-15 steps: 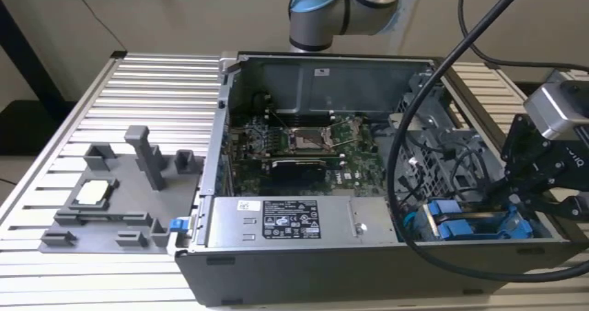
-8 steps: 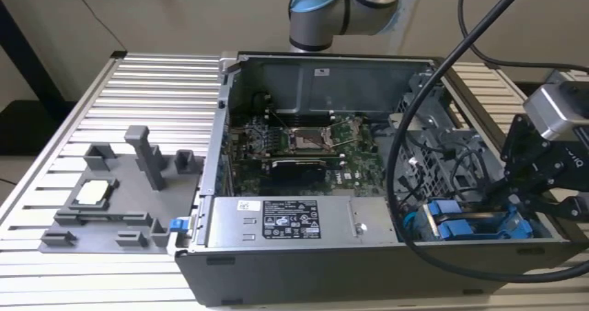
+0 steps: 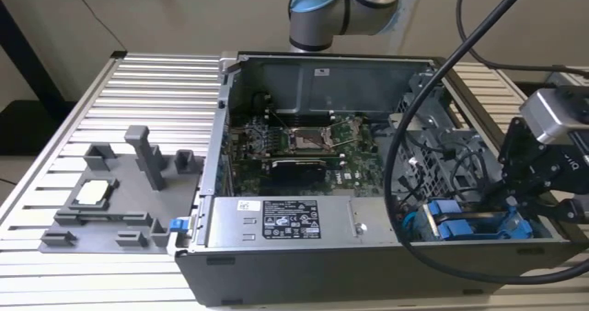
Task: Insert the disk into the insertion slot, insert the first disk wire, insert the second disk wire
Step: 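Insert the first disk wire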
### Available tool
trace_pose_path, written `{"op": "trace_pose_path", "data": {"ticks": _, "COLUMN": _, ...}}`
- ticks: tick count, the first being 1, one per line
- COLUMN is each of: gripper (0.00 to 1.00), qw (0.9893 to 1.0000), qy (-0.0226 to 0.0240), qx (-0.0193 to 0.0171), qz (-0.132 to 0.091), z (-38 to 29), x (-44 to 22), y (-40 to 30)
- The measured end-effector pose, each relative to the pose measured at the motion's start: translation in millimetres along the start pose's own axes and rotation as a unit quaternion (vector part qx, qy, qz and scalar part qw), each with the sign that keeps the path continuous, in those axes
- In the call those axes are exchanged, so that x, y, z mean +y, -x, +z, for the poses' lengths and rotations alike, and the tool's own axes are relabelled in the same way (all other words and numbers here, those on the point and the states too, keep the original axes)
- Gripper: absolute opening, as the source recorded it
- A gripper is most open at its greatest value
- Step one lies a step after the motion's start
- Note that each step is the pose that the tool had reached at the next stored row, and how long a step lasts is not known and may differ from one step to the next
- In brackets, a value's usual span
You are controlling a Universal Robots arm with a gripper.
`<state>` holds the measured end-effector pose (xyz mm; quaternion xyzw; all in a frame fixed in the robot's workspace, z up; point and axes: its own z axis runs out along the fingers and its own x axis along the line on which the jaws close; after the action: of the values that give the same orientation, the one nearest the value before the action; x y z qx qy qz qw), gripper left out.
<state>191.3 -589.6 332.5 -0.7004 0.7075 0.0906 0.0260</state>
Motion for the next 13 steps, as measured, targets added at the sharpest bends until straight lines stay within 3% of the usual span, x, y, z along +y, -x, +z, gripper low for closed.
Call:
{"op": "trace_pose_path", "data": {"ticks": 8, "gripper": 0.20, "qw": 1.0000, "qy": 0.0001, "qx": -0.0009, "qz": 0.000, "z": 2.1, "x": -0.2, "y": -0.5}}
{"op": "trace_pose_path", "data": {"ticks": 9, "gripper": 0.27, "qw": 1.0000, "qy": 0.0000, "qx": -0.0004, "qz": 0.000, "z": 1.6, "x": -0.1, "y": -0.4}}
{"op": "trace_pose_path", "data": {"ticks": 13, "gripper": 0.27, "qw": 1.0000, "qy": 0.0000, "qx": -0.0003, "qz": 0.000, "z": -10.3, "x": 1.0, "y": 1.6}}
